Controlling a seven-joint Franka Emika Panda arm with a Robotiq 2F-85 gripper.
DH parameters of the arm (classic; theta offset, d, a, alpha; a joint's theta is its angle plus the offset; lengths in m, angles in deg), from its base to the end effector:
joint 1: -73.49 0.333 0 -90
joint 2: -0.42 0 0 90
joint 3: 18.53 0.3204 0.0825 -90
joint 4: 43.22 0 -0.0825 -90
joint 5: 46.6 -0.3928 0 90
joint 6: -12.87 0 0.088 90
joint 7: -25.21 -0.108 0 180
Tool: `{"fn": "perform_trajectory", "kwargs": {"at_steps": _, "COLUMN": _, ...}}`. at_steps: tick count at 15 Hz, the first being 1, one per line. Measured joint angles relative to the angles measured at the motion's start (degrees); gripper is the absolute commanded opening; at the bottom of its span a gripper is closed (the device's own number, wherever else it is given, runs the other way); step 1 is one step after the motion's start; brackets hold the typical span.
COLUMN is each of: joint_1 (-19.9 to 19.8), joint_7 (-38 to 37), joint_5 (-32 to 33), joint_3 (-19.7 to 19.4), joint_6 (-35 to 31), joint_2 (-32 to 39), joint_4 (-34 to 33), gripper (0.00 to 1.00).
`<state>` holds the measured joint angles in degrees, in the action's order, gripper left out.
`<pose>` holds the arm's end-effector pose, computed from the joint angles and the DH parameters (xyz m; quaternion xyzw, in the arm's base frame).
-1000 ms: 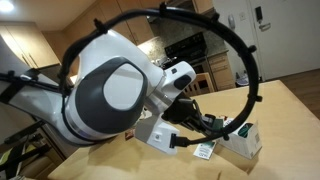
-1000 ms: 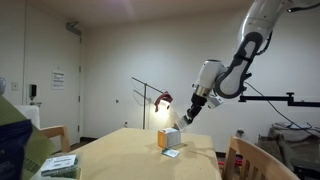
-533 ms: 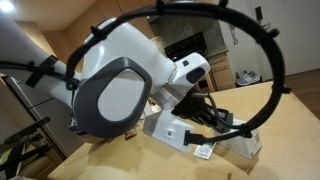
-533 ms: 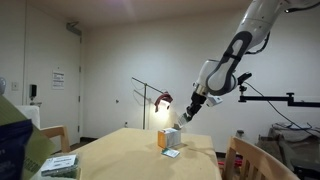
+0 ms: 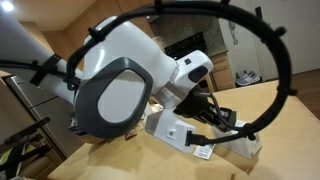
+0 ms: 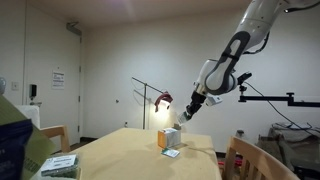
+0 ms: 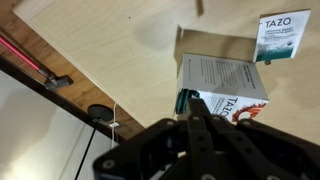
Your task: Pick the object on the table and put it in the box
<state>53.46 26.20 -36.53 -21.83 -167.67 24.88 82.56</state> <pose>0.5608 -0.2239 0.2409 0.9602 -0.0974 0.2469 0.0869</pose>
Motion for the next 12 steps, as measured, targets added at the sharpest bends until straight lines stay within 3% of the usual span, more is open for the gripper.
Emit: {"fn": "perform_trajectory", "kwargs": {"at_steps": 12, "joint_1": 0.2, "joint_7": 0.0, "joint_5": -3.9, "joint_3": -1.1, "joint_6": 0.0, "joint_2": 3.6, "joint_4": -4.2, "gripper": 0.00}}
